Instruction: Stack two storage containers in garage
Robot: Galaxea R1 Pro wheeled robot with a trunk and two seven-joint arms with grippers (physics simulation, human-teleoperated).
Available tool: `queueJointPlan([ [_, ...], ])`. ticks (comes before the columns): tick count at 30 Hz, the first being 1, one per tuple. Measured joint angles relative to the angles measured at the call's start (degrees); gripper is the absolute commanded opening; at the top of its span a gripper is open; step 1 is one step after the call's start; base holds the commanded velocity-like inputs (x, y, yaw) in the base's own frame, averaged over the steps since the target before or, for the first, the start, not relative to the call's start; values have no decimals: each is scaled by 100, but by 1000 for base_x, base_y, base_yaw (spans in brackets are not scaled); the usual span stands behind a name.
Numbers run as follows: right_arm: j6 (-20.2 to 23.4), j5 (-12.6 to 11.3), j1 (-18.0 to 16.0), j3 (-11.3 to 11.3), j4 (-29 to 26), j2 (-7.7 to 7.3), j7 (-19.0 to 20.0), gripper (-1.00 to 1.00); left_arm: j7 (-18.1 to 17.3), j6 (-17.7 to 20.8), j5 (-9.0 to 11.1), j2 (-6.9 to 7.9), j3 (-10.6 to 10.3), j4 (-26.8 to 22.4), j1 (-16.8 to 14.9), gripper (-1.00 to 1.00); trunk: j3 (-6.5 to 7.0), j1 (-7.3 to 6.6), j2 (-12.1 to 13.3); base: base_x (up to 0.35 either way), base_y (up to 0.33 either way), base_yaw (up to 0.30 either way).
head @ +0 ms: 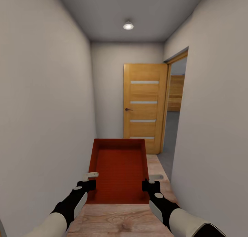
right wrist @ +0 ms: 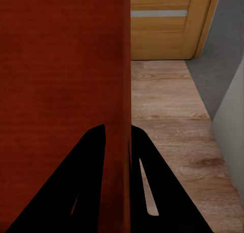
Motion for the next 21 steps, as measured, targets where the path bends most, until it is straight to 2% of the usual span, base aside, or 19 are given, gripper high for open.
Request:
queueJointPlan([
  [7,3,5,1,7,-9,3,-18,-100,-3,-3,9,6,-7,1,-1,-100,0,0,-1,323,0,-177],
  [15,3,2,0,10,-12,3,-17,-100,-2,-2,14,9,-11,-6,0,-100,0,0,0,323,0,-24],
  [17,15,28,-5,15,3,9,-24,-100,4,-1,57,12,-14,8,-1,-100,0,6,8,0,0,0],
  [21,0,33,-11,4,56,52,-42,-100,6,-7,238,78,-169,31,1,-100,0,3,1,0,0,0],
])
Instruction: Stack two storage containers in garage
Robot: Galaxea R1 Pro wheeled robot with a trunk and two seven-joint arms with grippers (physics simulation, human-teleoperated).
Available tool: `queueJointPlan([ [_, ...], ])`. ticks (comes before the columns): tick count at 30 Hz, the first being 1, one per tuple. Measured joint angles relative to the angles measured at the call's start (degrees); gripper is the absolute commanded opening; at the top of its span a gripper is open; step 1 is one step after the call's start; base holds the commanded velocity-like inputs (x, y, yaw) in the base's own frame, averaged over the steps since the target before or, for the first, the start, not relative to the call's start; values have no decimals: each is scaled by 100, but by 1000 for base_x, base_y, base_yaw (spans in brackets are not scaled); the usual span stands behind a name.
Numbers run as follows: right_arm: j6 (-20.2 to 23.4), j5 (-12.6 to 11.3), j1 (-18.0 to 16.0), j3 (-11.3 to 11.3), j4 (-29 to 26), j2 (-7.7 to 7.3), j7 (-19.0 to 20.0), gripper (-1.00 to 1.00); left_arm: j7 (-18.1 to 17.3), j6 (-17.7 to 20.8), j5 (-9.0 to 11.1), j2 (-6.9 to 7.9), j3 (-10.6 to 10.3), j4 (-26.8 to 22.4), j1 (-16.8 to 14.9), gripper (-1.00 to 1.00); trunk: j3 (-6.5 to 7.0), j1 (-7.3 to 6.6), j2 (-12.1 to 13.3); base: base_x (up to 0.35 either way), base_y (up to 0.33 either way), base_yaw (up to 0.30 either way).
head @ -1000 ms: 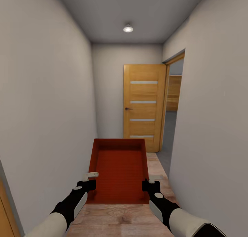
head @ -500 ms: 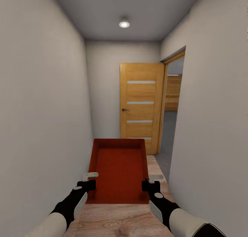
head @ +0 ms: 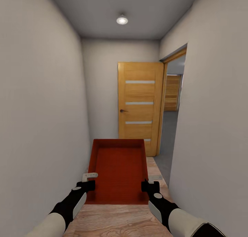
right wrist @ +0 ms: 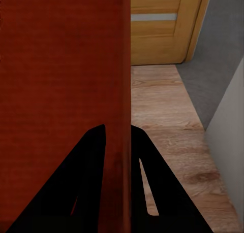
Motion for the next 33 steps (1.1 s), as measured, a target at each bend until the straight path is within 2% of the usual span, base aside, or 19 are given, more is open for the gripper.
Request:
queueJointPlan([
  [3,-7,14,-1,-18,21,13,-3,-100,2,0,78,26,-72,4,0,-100,0,0,0,11,0,0],
  [9,-11,76,-1,-64,12,7,-2,-100,4,-13,66,18,-66,2,0,-100,0,-3,0,244,0,0],
  [19,-21,164,-6,-90,-10,18,-33,-100,1,-86,174,47,-135,24,0,-100,-1,-1,0,34,0,0],
  [33,-13,340,-6,-238,-3,30,-30,-100,2,-107,207,50,-152,45,0,-100,-1,-3,0,306,0,0],
])
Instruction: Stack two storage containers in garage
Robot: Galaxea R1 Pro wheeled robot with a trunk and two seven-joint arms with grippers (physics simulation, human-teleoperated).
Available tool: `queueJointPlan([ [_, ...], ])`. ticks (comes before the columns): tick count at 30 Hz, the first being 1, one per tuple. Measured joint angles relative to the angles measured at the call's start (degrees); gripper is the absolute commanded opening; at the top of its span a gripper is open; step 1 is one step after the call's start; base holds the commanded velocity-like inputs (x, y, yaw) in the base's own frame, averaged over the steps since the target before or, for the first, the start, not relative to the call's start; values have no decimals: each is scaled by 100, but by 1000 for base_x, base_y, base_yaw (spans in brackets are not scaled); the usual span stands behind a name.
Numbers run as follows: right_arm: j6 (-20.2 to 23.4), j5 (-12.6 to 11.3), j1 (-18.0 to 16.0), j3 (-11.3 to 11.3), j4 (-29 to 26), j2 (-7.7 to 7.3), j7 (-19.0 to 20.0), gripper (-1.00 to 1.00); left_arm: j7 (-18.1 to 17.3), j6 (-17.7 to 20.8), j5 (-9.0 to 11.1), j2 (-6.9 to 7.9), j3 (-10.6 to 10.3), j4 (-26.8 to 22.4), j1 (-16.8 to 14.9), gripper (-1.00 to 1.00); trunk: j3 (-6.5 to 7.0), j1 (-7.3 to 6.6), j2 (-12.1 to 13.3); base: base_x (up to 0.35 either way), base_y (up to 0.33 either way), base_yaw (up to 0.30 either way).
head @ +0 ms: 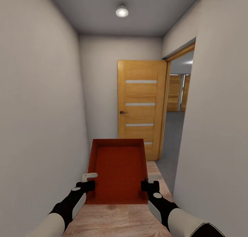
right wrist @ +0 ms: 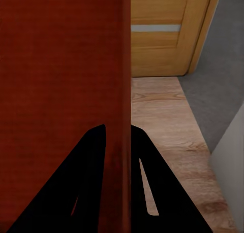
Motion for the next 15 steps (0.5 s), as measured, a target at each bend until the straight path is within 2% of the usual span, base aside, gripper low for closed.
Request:
queueJointPlan([
  [7,2,126,0,-123,14,19,1,-100,-1,0,38,15,-32,4,0,-100,0,0,0,321,0,0],
  [8,-19,-204,-1,174,13,0,-15,-100,-6,-3,2,10,-19,9,1,-100,0,0,0,321,0,0],
  [15,-18,-225,-1,196,8,-2,-19,-100,-7,-3,-2,10,-16,8,1,-100,0,0,-1,321,0,0],
])
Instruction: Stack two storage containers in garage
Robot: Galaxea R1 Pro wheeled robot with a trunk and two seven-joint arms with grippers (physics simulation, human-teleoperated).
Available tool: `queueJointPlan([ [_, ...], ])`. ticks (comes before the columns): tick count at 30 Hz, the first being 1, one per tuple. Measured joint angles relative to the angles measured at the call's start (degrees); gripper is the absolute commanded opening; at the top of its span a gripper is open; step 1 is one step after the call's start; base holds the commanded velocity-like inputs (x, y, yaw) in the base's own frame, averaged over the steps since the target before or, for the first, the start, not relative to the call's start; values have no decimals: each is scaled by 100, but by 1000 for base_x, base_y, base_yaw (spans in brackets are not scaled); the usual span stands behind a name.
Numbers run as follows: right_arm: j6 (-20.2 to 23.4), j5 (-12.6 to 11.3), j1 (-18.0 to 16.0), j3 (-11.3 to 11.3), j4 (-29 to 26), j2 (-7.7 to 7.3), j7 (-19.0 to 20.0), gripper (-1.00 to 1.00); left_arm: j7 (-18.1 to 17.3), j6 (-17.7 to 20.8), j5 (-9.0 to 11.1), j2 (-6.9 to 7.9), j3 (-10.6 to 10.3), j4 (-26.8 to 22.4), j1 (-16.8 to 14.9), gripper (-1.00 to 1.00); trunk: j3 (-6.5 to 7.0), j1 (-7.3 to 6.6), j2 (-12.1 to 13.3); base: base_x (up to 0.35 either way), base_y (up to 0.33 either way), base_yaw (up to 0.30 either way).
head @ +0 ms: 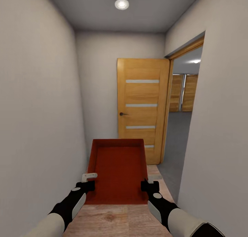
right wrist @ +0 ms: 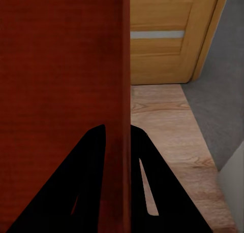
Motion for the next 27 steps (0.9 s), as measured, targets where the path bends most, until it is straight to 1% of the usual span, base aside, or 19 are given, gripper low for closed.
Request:
queueJointPlan([
  [27,0,2,0,-1,0,1,-3,-100,0,0,3,2,-3,0,0,-100,0,0,0,321,0,0],
])
